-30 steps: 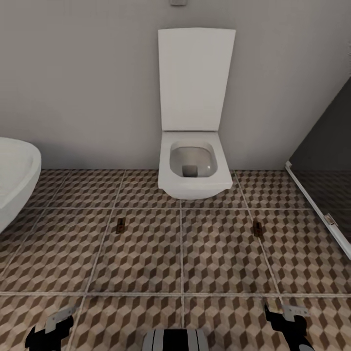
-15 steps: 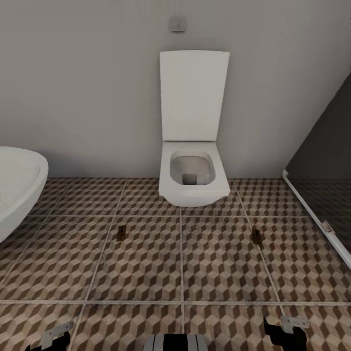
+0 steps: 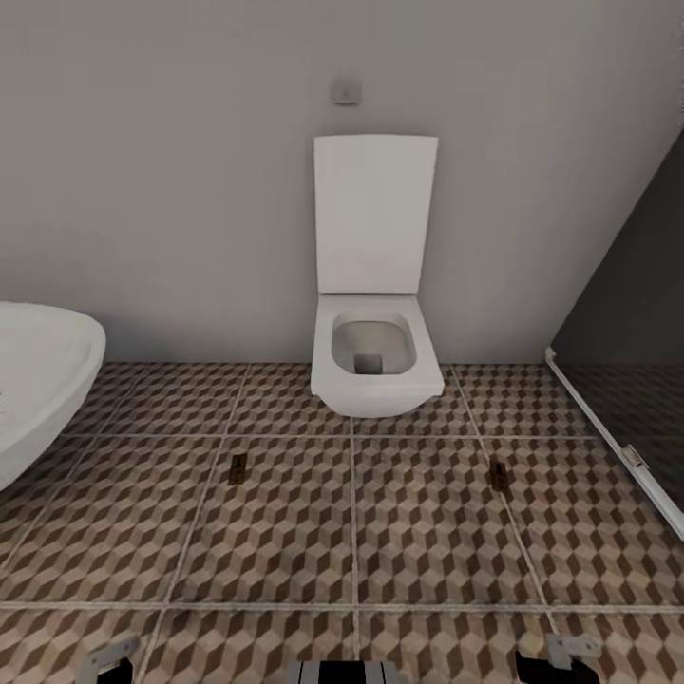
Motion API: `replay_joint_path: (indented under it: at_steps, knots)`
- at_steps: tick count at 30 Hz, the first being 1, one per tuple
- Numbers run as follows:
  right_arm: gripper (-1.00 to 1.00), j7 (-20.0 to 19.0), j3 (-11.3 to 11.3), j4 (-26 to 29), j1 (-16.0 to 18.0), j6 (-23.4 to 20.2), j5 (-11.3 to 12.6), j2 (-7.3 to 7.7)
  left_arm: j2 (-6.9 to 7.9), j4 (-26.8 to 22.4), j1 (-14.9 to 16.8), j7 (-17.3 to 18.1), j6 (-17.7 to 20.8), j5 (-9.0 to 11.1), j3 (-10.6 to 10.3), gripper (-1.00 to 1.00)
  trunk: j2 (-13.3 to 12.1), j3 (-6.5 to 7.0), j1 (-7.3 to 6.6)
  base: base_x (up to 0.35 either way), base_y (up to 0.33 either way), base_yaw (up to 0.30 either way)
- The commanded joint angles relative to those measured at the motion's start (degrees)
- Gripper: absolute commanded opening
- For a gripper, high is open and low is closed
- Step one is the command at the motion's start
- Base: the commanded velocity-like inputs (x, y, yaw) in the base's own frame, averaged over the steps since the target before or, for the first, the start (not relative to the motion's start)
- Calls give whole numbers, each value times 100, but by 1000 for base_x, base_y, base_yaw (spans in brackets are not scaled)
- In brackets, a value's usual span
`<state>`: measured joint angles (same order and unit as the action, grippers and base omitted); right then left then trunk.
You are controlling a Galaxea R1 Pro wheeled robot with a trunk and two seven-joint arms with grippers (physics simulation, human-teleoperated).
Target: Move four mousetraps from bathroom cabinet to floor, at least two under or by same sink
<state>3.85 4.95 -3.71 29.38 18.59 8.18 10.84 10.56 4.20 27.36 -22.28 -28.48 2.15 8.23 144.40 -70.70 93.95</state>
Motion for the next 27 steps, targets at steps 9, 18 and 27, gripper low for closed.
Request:
replay_joint_path:
  at_steps: [9,18,27]
  knots:
    - [100,5,50,-25,7,-47,5,-3,35,28,3,21,-23,260,21,100,-10,196,-24,0,0,0]
    - [100,54,44,-25,7,-71,0,-12,60,33,-12,300,68,388,17,100,-22,395,-47,0,0,0]
    - [100,39,43,-32,7,-334,-1,-35,91,16,-15,1018,987,413,20,100,-34,595,-71,0,0,0]
